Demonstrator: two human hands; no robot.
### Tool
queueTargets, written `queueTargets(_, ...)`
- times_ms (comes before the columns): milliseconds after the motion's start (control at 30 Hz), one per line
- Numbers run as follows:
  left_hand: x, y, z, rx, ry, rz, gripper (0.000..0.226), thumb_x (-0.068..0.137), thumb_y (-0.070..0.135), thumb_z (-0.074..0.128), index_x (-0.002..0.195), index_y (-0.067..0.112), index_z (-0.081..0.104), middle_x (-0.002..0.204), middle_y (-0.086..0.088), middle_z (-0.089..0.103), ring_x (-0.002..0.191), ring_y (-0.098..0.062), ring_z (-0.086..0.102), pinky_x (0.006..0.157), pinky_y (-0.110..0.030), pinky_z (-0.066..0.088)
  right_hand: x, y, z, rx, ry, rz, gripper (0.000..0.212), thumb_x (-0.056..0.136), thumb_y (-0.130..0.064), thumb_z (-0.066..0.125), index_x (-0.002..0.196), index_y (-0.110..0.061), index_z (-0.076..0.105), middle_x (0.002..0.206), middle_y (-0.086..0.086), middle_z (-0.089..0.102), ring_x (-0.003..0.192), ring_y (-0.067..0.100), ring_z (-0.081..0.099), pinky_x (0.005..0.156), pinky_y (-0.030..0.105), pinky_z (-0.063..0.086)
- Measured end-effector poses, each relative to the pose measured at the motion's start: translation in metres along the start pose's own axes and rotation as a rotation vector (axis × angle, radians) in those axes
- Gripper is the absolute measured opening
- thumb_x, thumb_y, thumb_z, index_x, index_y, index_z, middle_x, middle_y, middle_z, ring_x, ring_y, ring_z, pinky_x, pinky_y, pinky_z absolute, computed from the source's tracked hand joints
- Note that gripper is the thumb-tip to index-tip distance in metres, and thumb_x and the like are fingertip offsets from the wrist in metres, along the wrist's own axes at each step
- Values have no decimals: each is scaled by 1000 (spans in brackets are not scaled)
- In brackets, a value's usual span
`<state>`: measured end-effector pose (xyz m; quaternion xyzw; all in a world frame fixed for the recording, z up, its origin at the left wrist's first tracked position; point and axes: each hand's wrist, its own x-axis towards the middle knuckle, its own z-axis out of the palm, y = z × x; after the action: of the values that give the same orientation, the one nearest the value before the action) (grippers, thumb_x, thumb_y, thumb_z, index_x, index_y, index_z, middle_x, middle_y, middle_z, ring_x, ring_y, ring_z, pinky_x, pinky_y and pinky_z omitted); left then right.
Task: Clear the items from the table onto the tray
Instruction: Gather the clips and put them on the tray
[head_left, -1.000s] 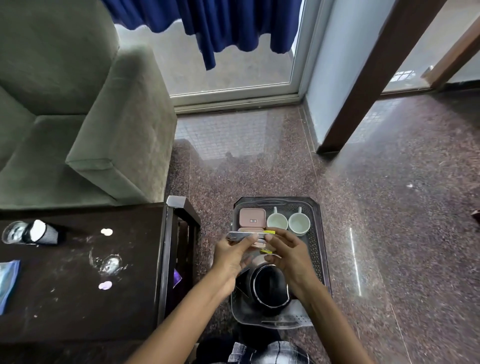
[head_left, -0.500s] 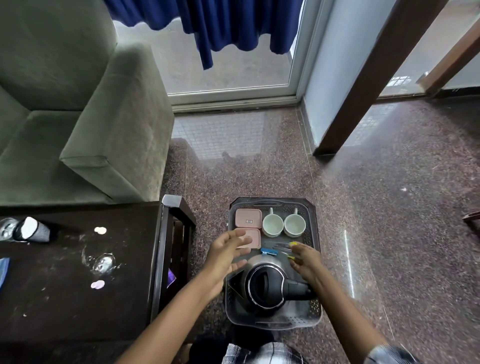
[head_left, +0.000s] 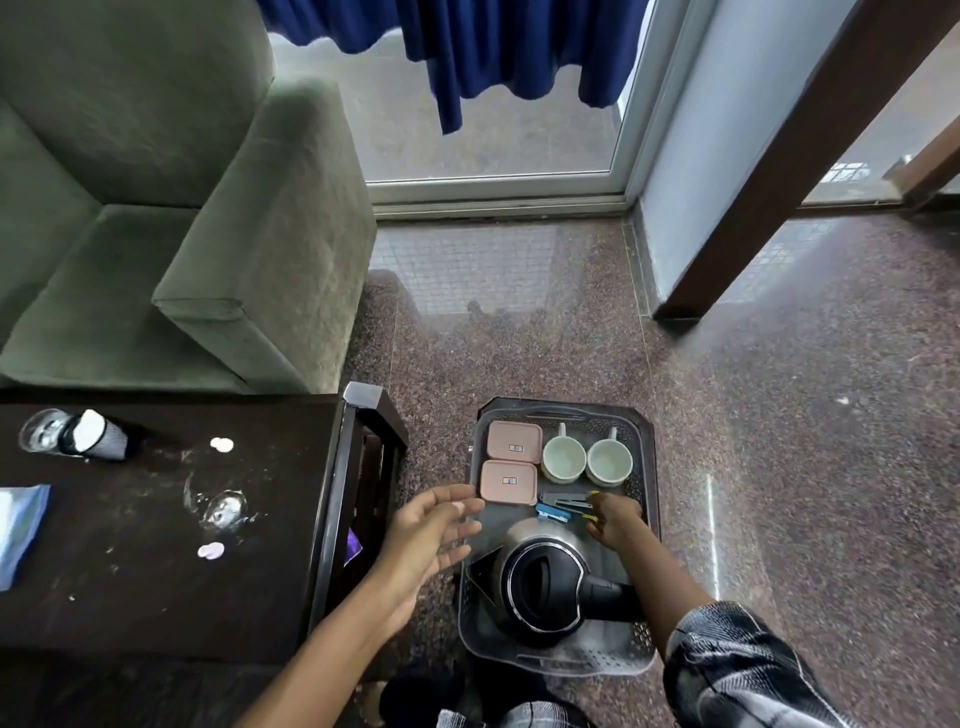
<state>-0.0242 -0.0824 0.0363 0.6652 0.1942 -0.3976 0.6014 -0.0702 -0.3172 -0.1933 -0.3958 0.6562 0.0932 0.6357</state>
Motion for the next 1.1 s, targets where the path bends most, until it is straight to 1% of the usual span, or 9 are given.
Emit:
queueTargets(33, -1, -1, -2, -2, 8, -2, 17, 94, 11, 49, 104, 16, 62, 102, -2, 72, 91, -17, 65, 74, -27, 51, 1, 0, 3, -7, -1, -18, 16, 79, 5, 62, 87, -5, 53, 75, 11, 54, 60, 21, 50, 31, 24, 46)
queueTargets(100, -2, -2, -5, -7, 16, -7, 18, 94, 12, 50, 107, 15, 62, 104, -3, 72, 92, -18, 65, 77, -29, 51, 4, 2, 10, -32, 9, -61, 23, 75, 12, 63, 73, -5, 48, 87, 19, 58, 76, 29, 58, 57, 44, 57)
queueTargets(167, -3, -2, -7, -11, 16, -13, 19, 94, 12, 50, 109, 15, 61, 106, -3, 71, 93, -18, 65, 78, -29, 51, 6, 3, 13, -48, 28, -84, 29, 73, 14, 62, 70, -8, 44, 89, 21, 57, 84, 32, 58, 74, 54, 53)
queueTargets(300, -5, -2, -6, -32, 20, -20, 19, 94, 11, 49, 108, 14, 61, 106, -3, 71, 92, -17, 64, 79, -29, 50, 2, 1, 15, -78, 13, -78, 24, 72, 14, 59, 72, -6, 46, 82, 18, 57, 74, 29, 57, 64, 41, 53)
queueTargets(433, -7, -1, -5, -44, 16, -16, 18, 94, 11, 50, 107, 14, 62, 105, -4, 71, 90, -17, 64, 79, -28, 50, -4, -1, 15, -150, 24, -99, 23, 74, 12, 57, 68, -7, 46, 74, 13, 51, 58, 19, 47, 48, 27, 37)
queueTargets(667, -7, -4, -11, -69, 19, -12, 17, 94, 11, 49, 106, 14, 62, 103, -3, 71, 87, -16, 64, 80, -29, 51, -21, -5, 7, -96, -10, -83, 14, 82, 5, 46, 74, -6, 51, 67, 10, 49, 55, 18, 40, 54, 25, 22)
queueTargets(867, -9, -10, -24, -96, 31, 1, 17, 95, 11, 48, 105, 16, 62, 102, -1, 71, 91, -17, 65, 79, -29, 50, -92, -20, 3, 12, -128, -177, 15, 86, 0, 47, 76, -7, 55, 63, 9, 59, 53, 18, 55, 57, 26, 38)
queueTargets(967, -15, -12, -39, -140, 49, 20, 18, 95, 10, 47, 106, 15, 61, 103, -1, 71, 89, -16, 64, 77, -27, 49, -153, -22, 19, 51, -290, -344, 14, 91, -1, 45, 90, -4, 59, 77, 13, 62, 68, 22, 58, 61, 29, 44)
queueTargets(1100, -27, -18, -73, -238, 79, 58, 18, 96, 9, 46, 97, 17, 62, 95, 1, 69, 81, -14, 63, 69, -24, 47, -221, -5, 62, 32, -497, -374, 17, 92, 0, 43, 87, -4, 59, 68, 9, 68, 62, 18, 63, 58, 24, 49)
